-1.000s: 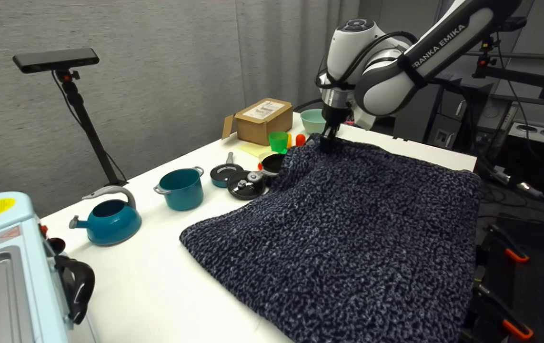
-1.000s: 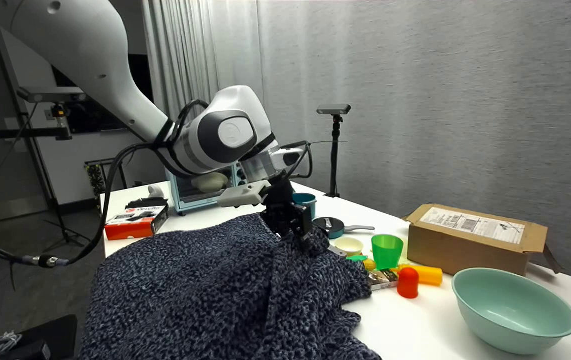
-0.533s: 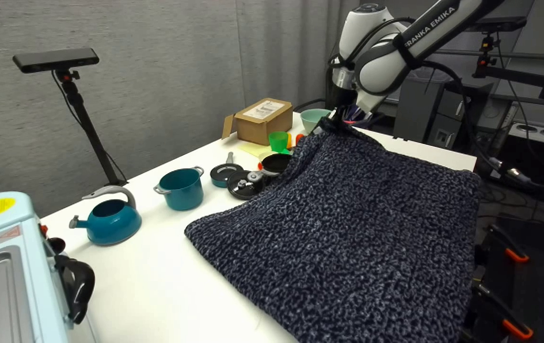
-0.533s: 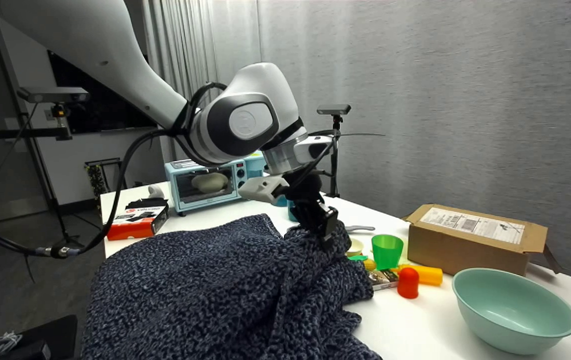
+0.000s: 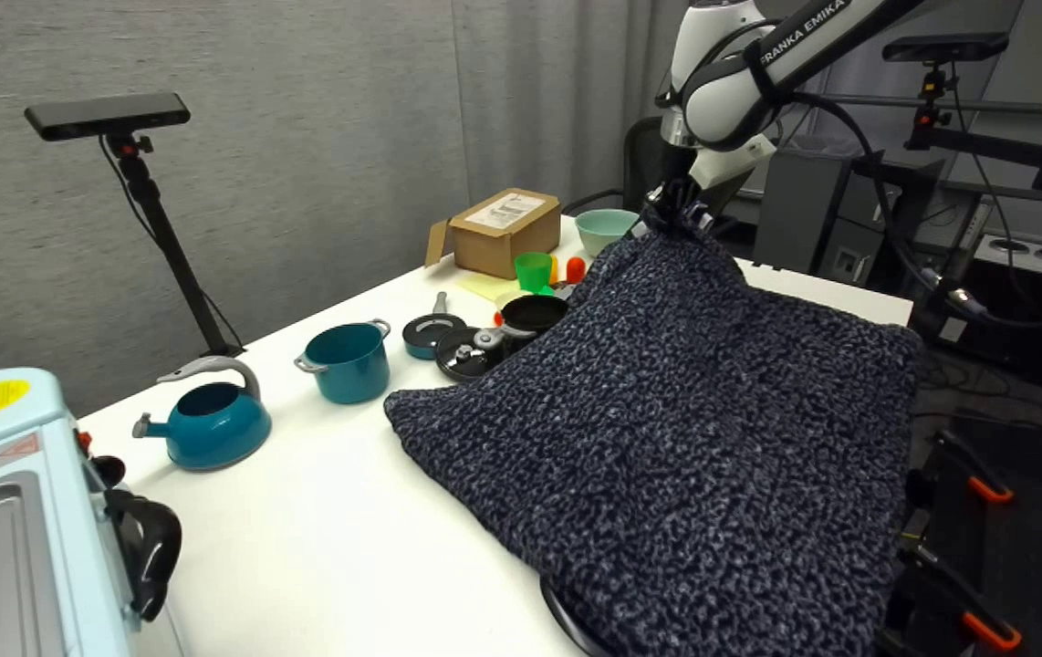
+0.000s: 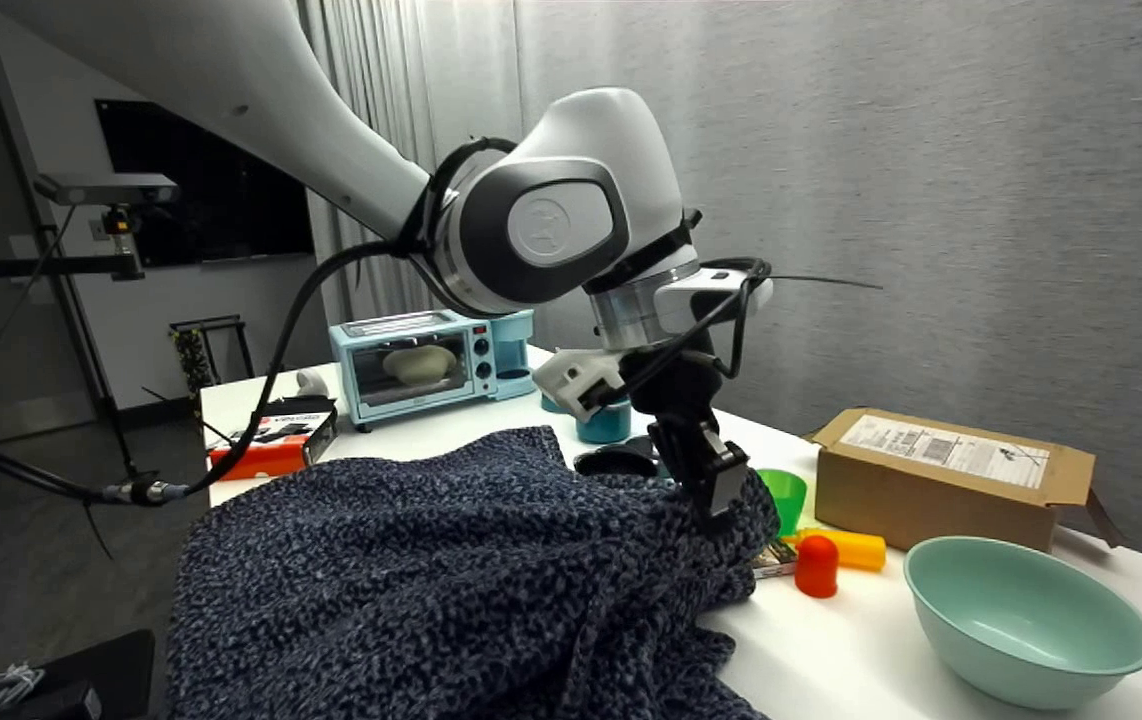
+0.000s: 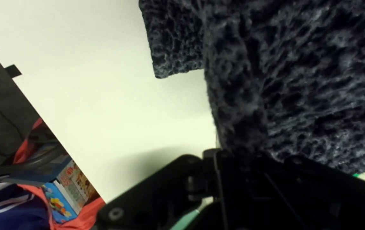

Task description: Unfold the blanket

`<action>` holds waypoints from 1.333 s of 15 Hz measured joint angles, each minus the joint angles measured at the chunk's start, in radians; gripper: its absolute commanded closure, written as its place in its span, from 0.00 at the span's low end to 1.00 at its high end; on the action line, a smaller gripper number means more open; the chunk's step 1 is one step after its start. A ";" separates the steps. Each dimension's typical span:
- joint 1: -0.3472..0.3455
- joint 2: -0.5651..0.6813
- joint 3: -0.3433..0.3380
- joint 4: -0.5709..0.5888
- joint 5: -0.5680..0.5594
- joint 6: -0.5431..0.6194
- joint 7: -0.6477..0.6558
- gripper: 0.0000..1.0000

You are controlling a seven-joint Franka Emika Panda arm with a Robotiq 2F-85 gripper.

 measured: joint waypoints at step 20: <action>-0.049 0.129 -0.026 0.143 0.064 -0.157 0.073 0.09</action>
